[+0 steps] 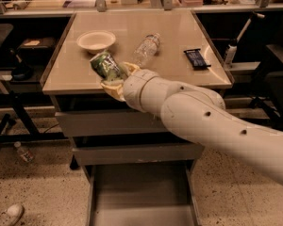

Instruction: Pick green can from bottom drawer and place on counter

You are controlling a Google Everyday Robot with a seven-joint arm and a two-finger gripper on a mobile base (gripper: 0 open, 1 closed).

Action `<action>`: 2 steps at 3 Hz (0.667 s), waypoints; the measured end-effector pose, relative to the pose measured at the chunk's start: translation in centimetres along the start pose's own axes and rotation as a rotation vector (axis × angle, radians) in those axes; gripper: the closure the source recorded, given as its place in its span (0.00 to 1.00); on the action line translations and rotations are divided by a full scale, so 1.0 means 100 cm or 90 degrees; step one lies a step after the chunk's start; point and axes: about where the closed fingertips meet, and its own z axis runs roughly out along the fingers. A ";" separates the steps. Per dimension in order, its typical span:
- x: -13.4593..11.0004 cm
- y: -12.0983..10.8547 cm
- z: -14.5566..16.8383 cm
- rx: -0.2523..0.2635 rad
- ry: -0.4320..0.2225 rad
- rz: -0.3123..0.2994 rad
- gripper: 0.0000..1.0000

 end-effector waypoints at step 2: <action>-0.035 -0.020 0.063 0.026 -0.133 0.053 1.00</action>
Offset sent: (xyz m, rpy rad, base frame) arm 0.0919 0.0605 0.0311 0.3271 -0.1368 -0.0064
